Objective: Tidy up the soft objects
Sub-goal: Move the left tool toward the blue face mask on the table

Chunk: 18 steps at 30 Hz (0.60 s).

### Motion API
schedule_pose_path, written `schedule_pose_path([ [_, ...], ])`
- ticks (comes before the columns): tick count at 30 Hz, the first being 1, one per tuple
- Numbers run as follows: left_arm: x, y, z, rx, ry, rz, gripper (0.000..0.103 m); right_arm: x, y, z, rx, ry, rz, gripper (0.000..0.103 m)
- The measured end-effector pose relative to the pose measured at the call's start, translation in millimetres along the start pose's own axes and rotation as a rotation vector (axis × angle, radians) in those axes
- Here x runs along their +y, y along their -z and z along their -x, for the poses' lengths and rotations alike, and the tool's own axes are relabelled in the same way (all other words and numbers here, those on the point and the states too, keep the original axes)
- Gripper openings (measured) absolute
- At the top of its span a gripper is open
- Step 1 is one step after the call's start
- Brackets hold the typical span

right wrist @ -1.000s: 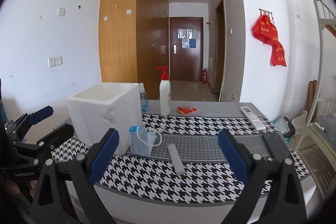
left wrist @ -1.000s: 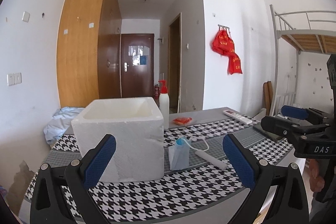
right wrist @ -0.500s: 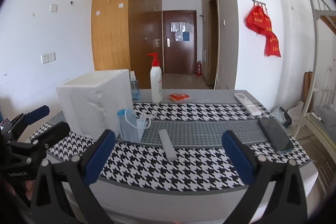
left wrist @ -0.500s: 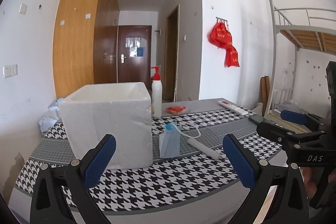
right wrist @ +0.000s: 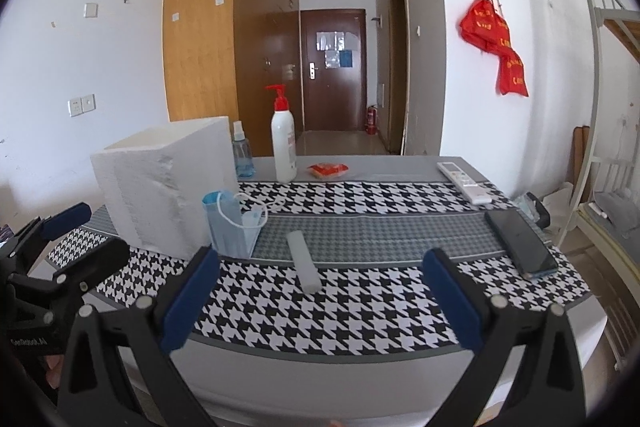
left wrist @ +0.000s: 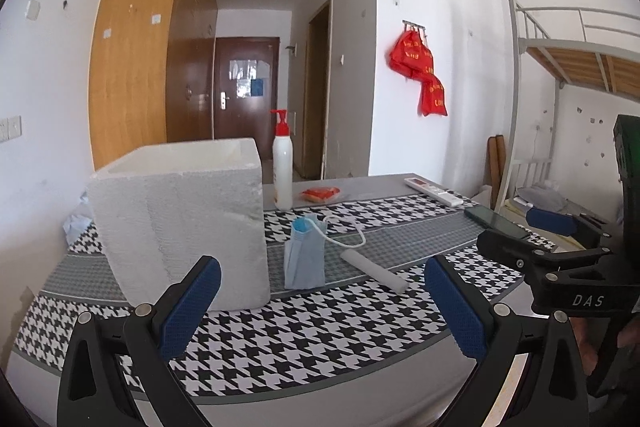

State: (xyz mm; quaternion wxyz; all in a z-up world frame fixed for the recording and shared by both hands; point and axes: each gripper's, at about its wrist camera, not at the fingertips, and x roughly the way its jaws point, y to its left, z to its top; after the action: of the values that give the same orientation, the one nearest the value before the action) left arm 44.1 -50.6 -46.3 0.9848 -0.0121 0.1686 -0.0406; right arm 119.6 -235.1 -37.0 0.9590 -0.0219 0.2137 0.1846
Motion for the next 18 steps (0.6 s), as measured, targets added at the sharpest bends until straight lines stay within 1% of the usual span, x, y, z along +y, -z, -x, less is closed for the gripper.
schedule_pose_path([
  [7,0,6,-17,0.041,0.028,0.001,0.102,-7,1,-13,0.021,0.01,-0.001,0.102],
  [15,0,6,-40,0.081,0.05,0.0,0.102,-16,7,-32,0.05,0.009,-0.022,0.102],
  [18,0,5,-50,0.103,0.072,0.002,0.102,-19,10,-41,0.065,0.018,-0.026,0.102],
])
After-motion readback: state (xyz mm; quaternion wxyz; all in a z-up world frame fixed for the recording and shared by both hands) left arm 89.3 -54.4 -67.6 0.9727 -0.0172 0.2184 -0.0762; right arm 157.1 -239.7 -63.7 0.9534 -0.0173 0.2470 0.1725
